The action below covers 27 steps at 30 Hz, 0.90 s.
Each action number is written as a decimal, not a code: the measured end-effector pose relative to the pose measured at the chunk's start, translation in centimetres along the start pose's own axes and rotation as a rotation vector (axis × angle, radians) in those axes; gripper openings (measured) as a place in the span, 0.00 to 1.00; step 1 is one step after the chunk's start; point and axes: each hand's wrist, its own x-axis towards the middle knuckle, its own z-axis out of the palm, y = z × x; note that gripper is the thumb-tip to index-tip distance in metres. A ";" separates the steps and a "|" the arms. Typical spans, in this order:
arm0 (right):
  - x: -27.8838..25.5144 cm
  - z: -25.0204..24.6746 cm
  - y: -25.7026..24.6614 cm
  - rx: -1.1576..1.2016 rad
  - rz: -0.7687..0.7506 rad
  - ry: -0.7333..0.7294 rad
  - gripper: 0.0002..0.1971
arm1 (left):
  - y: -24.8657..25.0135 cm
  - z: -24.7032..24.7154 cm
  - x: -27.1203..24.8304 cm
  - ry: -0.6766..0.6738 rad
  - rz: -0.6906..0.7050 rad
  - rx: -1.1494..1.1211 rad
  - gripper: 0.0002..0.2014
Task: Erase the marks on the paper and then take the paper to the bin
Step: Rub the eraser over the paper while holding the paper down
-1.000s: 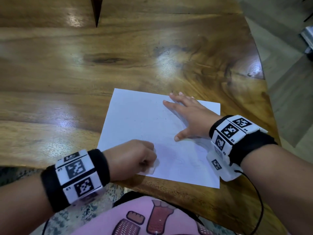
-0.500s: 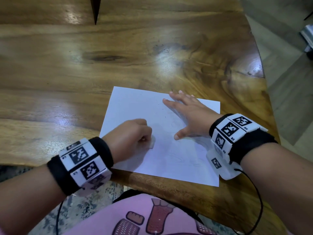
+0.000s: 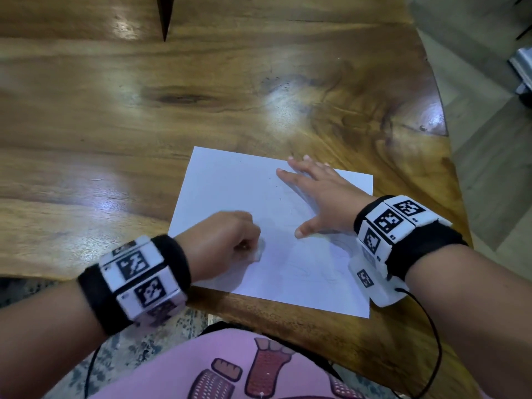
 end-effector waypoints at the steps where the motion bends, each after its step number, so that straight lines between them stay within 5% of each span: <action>1: 0.0 0.0 0.0 0.007 0.000 0.001 0.55 | 0.0 0.4 -1.0 -0.041 0.001 -0.016 0.08; 4: 0.0 0.0 0.1 0.015 -0.004 0.000 0.55 | 0.0 1.1 -2.5 -0.148 -0.013 -0.039 0.08; 10: 0.0 0.0 0.1 0.006 0.000 -0.004 0.55 | 0.0 0.1 0.4 0.091 0.013 -0.003 0.08; 14: 0.1 0.1 0.1 0.004 -0.002 0.004 0.55 | 0.6 1.4 -1.7 -0.136 0.023 -0.052 0.07; 20: 0.1 0.2 0.2 -0.007 -0.014 0.023 0.55 | 1.6 1.0 1.5 0.031 0.045 -0.008 0.07; 27: -0.1 0.1 0.2 0.008 -0.017 0.012 0.55 | 1.2 1.5 -1.5 -0.105 0.006 -0.014 0.04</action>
